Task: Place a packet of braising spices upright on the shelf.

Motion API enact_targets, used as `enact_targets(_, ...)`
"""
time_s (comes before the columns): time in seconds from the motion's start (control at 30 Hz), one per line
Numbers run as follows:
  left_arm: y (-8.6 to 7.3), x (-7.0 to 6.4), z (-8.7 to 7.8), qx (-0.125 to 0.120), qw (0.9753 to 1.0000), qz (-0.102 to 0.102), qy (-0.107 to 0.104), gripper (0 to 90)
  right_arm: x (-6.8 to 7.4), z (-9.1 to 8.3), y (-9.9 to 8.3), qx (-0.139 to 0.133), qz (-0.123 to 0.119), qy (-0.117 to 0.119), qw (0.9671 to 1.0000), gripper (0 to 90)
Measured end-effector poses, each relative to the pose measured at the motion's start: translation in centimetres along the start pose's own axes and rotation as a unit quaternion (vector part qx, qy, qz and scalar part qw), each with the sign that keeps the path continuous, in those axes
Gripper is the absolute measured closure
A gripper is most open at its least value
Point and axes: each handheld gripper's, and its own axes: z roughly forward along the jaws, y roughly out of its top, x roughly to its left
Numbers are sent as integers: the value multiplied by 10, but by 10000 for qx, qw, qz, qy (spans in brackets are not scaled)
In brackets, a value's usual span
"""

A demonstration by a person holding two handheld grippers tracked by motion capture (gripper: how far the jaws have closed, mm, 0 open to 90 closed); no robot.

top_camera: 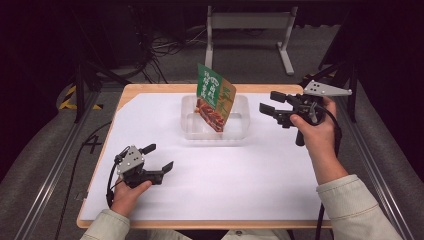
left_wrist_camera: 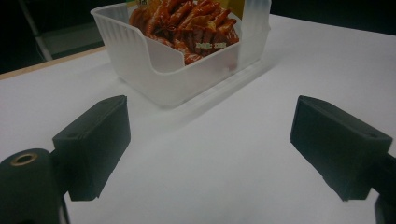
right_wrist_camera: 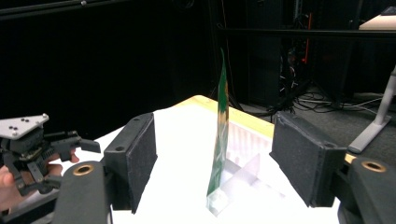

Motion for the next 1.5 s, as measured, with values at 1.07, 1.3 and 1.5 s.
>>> enact_targets(1.07,-3,-8,-22,-46,9999,139,30,131,10,-18,-97,104,-629,113,9979,245)
enact_targets(1.3,-3,-8,-22,-41,9999,118,-55,131,9,-19,-119,136,-532,24,9985,241)
enact_targets(1.5,-3,-7,-21,-60,9999,105,-112,130,8,-18,-135,315,-441,4,9985,241)
